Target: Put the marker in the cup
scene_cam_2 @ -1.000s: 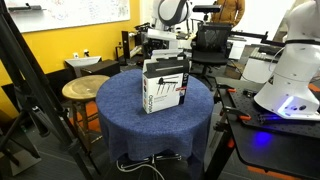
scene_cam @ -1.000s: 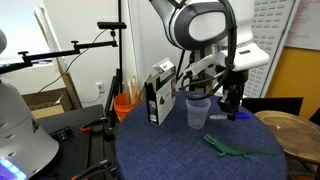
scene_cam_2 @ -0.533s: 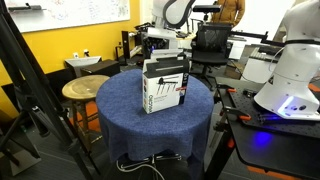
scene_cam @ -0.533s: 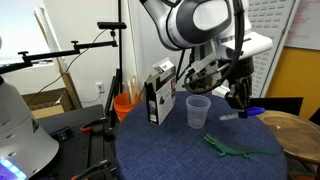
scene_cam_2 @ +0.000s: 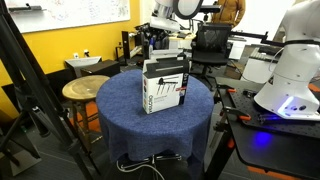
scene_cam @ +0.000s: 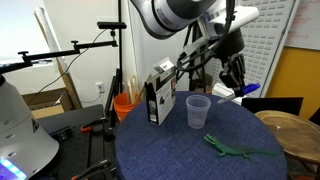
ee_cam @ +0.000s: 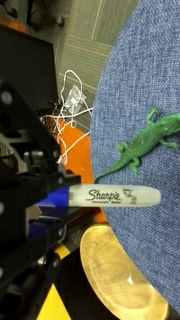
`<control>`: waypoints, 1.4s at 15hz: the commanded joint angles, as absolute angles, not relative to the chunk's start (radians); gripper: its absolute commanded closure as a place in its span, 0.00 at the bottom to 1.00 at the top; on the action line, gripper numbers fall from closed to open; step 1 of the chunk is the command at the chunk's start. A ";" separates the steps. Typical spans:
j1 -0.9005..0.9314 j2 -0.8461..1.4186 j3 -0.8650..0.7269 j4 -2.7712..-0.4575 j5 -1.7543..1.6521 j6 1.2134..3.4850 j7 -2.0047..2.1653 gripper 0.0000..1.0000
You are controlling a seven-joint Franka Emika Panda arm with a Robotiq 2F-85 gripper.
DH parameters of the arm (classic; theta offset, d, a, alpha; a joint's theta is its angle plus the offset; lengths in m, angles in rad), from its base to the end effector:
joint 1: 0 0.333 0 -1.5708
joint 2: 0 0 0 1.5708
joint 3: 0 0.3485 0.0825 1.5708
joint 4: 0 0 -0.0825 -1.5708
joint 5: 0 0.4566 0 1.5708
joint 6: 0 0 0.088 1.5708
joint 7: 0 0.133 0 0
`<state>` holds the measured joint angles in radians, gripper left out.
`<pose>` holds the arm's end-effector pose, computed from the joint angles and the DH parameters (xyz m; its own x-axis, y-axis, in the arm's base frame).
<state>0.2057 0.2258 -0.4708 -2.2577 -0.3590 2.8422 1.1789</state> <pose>0.6134 -0.1509 0.2618 0.3931 -0.8252 0.4057 -0.8598 -0.4862 -0.1560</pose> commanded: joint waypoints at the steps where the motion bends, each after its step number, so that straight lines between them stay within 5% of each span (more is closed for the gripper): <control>1: 0.254 0.151 -0.489 -2.324 -0.438 2.869 1.239 0.94; 18: 0.326 0.201 -0.480 -2.353 -0.627 2.853 1.299 0.94; 19: 0.329 0.204 -0.479 -2.353 -0.628 2.851 1.299 0.50; 21: 0.328 0.201 -0.475 -2.359 -0.620 2.851 1.289 0.42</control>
<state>0.3171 0.2065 -0.4704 -2.3484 -0.6033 2.8431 1.2639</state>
